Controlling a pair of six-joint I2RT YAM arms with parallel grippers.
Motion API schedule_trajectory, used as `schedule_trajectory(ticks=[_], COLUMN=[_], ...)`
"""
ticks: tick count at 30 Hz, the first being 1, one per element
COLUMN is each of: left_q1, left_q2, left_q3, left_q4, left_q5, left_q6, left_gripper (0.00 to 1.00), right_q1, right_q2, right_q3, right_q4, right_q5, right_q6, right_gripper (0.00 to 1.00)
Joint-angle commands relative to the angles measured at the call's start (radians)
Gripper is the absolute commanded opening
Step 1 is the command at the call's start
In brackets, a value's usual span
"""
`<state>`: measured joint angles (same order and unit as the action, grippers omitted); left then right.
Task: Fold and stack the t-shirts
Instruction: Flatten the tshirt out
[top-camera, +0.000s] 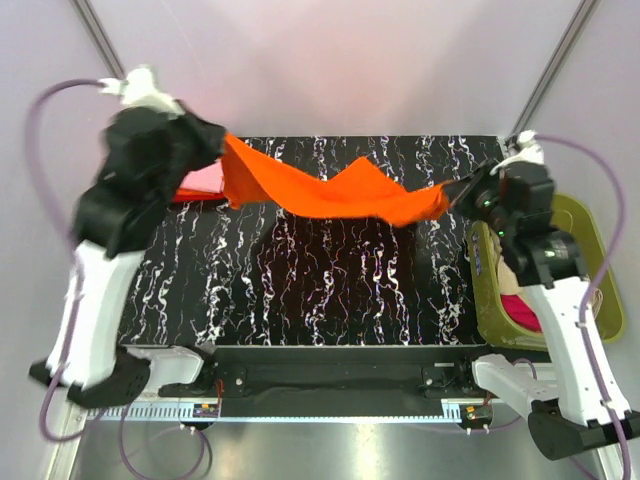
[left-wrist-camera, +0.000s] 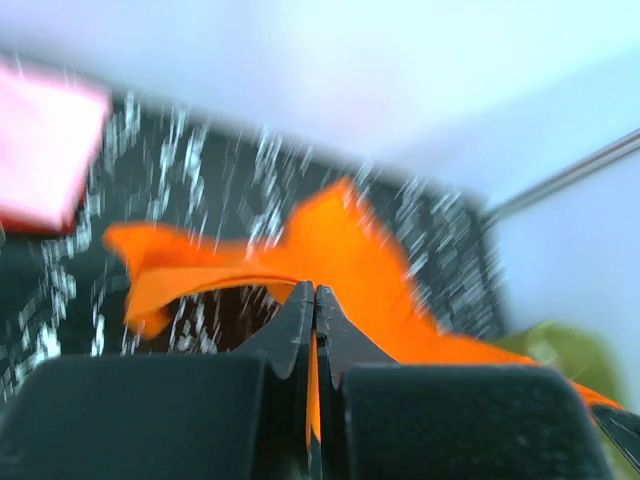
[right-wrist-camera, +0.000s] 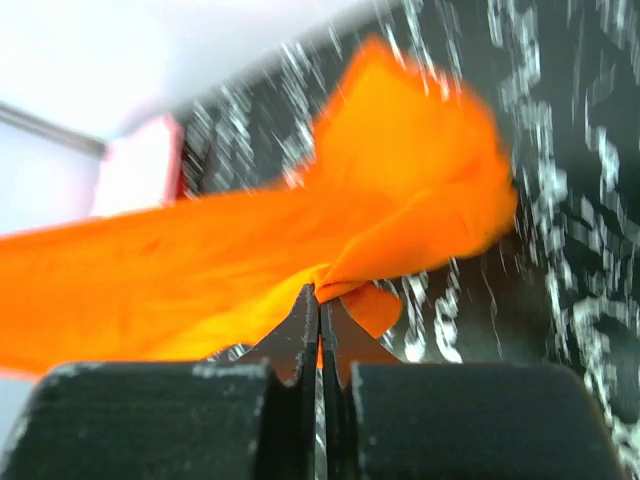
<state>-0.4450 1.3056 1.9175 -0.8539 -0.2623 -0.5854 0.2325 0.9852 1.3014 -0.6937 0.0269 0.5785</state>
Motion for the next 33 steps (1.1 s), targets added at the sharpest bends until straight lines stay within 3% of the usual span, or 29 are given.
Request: schedule_trajectory(ticks=[1,9,12,16,23,26,29,32,33], left_q1=[-0.003,-0.003,-0.004,-0.003,0.017,0.092,0.166,0.262,0.282], left_q2=[-0.118,-0.42,-0.442,-0.395,-0.117,0.045,0.234,0.402,0.432], left_q3=[0.07,0.101,0.118,0.074,0.003,0.052,0.213,0.47,0.57], left_q4=[-0.108,-0.114,-0.116,-0.109,0.016,0.1,0.141,0.15,0.159], left_q5=[-0.069,-0.071,-0.043,-0.012,-0.037,0.041,0.089,0.243,0.297], left_q6=[0.033,-0.03,-0.036,-0.025,0.067,0.068,0.055,-0.013,-0.028], left_gripper=[0.0,0.0,0.0,0.0,0.0,0.0,0.0,0.0,0.0], right_q1=[-0.005,-0.005,-0.005,-0.005,-0.005,-0.024,-0.088,-0.166,-0.185], right_q2=[-0.037,-0.193,-0.226,-0.151,0.153,0.34,0.548,0.769,0.887], right_q3=[0.159,0.378,0.404,0.392,0.407,0.551,0.81,1.17,1.407], right_q4=[-0.059,-0.214,-0.213,-0.173,0.012,0.056,0.043,-0.11,-0.162], right_q5=[0.061,0.019,0.005,-0.016,0.091,0.113,0.065,0.009,-0.013], right_q6=[-0.043,0.041,0.089,0.069,-0.031,-0.065,-0.091,-0.123,-0.131], right_gripper=[0.0,0.0,0.0,0.0,0.0,0.0,0.0,0.0,0.0])
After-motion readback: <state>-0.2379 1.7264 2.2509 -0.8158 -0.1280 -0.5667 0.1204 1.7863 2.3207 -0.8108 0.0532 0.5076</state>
